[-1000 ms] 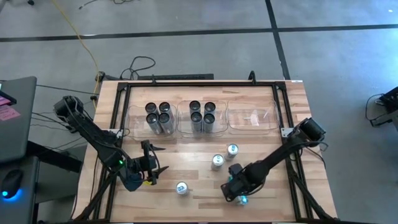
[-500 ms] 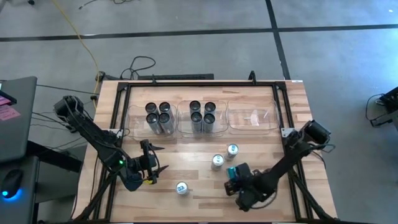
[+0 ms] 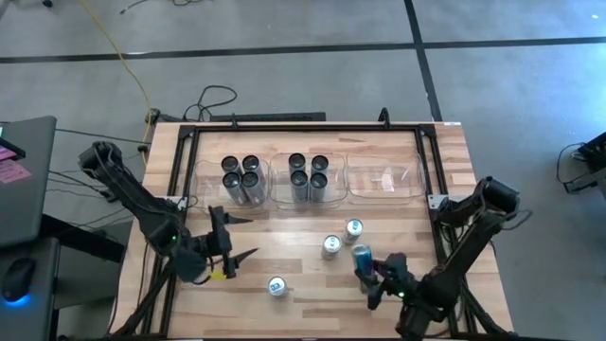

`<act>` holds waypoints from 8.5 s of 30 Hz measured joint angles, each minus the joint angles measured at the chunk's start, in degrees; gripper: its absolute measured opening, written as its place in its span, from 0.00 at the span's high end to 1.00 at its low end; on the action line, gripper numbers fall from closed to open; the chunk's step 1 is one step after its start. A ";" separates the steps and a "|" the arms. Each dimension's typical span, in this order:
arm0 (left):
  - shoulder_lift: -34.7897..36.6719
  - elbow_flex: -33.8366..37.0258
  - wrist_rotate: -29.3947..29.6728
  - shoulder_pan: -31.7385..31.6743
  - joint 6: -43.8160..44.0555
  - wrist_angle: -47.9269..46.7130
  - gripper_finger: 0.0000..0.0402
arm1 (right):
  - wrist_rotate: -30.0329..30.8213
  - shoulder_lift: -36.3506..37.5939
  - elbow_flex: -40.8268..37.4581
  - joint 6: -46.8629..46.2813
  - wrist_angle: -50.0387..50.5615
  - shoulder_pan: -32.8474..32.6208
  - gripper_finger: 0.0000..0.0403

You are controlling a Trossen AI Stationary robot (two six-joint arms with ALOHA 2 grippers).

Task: Sort soda cans
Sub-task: Put the silver soda can into the right transparent bin

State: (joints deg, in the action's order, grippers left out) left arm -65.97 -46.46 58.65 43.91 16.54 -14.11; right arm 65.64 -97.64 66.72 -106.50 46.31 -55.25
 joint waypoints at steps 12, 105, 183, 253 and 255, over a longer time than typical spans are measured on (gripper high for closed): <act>3.51 -0.04 -25.87 -15.58 -26.44 29.49 0.11 | 24.05 11.44 0.15 38.92 0.06 7.75 0.49; -16.38 -2.54 -60.55 -34.23 -23.26 47.20 0.44 | -38.84 16.16 0.13 97.39 -46.36 30.30 0.23; -2.88 -7.13 -56.63 -34.51 -20.57 25.41 0.34 | -27.04 22.76 0.13 94.80 -37.06 30.78 0.49; 19.13 24.15 -45.48 -25.85 -11.89 34.40 0.34 | -33.03 48.41 -35.20 80.69 -35.08 60.09 0.16; 19.14 24.15 -45.37 -25.85 -11.94 33.81 0.34 | -36.05 50.97 -34.95 77.94 -30.08 56.31 0.17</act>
State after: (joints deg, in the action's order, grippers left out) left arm -46.83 -22.31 13.29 18.06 4.60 19.70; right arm 29.59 -46.67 31.77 -28.55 16.22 1.06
